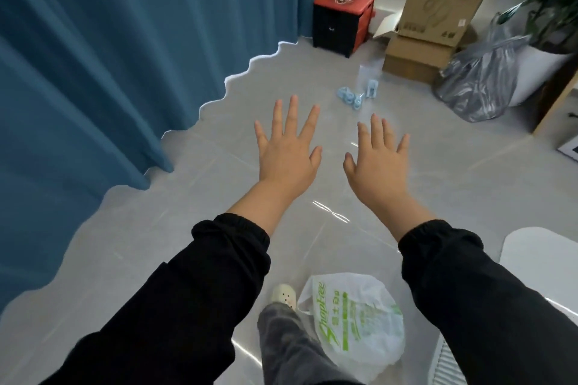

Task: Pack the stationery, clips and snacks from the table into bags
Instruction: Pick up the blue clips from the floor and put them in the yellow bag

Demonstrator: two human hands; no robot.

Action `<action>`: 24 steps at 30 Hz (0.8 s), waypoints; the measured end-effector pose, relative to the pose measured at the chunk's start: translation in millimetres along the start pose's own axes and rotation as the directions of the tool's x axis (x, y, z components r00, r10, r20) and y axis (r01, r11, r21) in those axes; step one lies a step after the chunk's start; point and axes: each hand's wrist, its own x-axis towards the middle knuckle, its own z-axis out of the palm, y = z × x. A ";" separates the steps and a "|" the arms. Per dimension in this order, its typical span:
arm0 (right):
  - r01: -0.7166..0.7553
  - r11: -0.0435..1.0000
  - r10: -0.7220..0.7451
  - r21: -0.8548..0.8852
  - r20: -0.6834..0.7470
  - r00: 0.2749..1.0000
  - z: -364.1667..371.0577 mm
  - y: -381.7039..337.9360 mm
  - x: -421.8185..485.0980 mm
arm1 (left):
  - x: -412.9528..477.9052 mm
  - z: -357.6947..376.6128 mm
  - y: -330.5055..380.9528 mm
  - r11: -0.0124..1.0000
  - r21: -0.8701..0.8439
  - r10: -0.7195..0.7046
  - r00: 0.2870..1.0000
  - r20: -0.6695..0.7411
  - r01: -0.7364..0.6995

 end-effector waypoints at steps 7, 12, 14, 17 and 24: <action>-0.012 0.999 0.008 0.048 0.074 0.997 25.9 -71.7 166.9 | 158.4 15.6 -100.7 0.998 0.009 0.063 0.994 0.093 -0.064; -0.013 0.998 0.008 0.065 0.083 0.997 38.7 -103.8 284.8 | 268.5 27.7 -164.2 0.999 -0.040 0.030 0.992 0.120 -0.026; -0.028 0.998 0.023 0.058 0.085 0.996 47.7 -108.4 337.0 | 321.9 41.8 -173.2 0.997 -0.061 0.059 0.992 0.115 -0.053; -0.062 0.997 0.061 0.037 0.034 0.998 63.3 -107.0 427.9 | 416.7 69.7 -181.0 0.990 -0.082 0.127 0.986 0.106 -0.118; -0.219 0.972 0.219 0.090 0.007 0.976 78.3 -83.8 636.2 | 646.0 109.0 -175.1 0.959 -0.130 0.272 0.943 0.193 -0.250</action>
